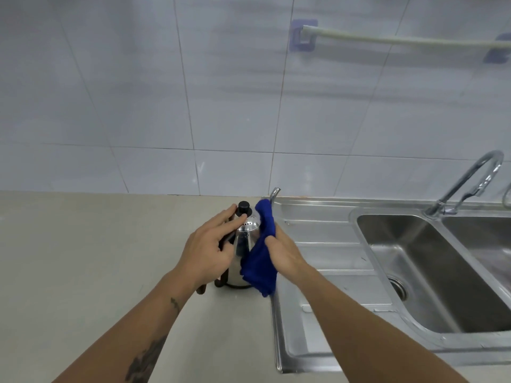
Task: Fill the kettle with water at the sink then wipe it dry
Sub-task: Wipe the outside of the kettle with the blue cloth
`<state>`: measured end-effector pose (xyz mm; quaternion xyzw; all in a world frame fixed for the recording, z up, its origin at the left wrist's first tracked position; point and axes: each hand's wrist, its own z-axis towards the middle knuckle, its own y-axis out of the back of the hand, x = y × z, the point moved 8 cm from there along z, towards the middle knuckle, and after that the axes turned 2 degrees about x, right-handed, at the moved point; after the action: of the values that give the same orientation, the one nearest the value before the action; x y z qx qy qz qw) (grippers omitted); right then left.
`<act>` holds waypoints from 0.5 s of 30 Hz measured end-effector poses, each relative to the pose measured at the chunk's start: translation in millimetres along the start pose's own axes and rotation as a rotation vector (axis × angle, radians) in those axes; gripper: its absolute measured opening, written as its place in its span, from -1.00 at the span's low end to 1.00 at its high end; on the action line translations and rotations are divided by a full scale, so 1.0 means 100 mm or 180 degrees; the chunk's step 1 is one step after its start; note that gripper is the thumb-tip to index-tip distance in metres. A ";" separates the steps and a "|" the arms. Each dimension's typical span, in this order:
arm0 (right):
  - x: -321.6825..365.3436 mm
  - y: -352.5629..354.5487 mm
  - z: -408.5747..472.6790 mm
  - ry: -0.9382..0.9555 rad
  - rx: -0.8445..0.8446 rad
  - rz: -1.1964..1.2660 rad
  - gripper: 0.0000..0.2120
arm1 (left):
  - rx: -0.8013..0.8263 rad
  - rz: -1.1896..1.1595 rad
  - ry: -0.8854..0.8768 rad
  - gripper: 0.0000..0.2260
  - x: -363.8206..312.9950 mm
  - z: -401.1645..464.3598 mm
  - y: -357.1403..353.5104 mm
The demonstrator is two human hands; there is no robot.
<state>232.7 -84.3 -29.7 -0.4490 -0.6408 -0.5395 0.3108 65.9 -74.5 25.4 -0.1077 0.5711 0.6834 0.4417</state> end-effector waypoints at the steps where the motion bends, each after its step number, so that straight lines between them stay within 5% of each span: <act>1: -0.12 0.01 0.03 -0.0312 0.0093 0.0066 -0.48 | 0.0032 0.0094 -0.0015 -0.41 0.00 0.00 0.01; 4: -0.31 -0.06 0.00 -0.0733 0.0146 0.0235 -0.55 | 0.0145 0.0197 -0.0119 -0.47 0.01 0.00 0.01; 8: 0.05 -0.08 -0.11 0.0216 -0.0263 0.0278 -0.32 | 0.0048 -0.0238 -0.0123 -0.50 0.06 -0.02 -0.05; 11: 0.29 -0.23 -0.24 0.0796 -0.0645 -0.0576 -0.29 | -0.0094 -0.0668 -0.0080 -0.46 0.13 -0.03 -0.09; 15: 0.18 -0.48 -0.31 0.0701 -0.0921 -0.1656 -0.10 | -0.0161 -0.1062 0.0024 -0.45 0.19 -0.03 -0.11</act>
<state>179.0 -110.8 -26.8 -0.2484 -0.6133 -0.7319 0.1628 61.9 -68.3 4.7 -0.2146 0.5295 0.6144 0.5440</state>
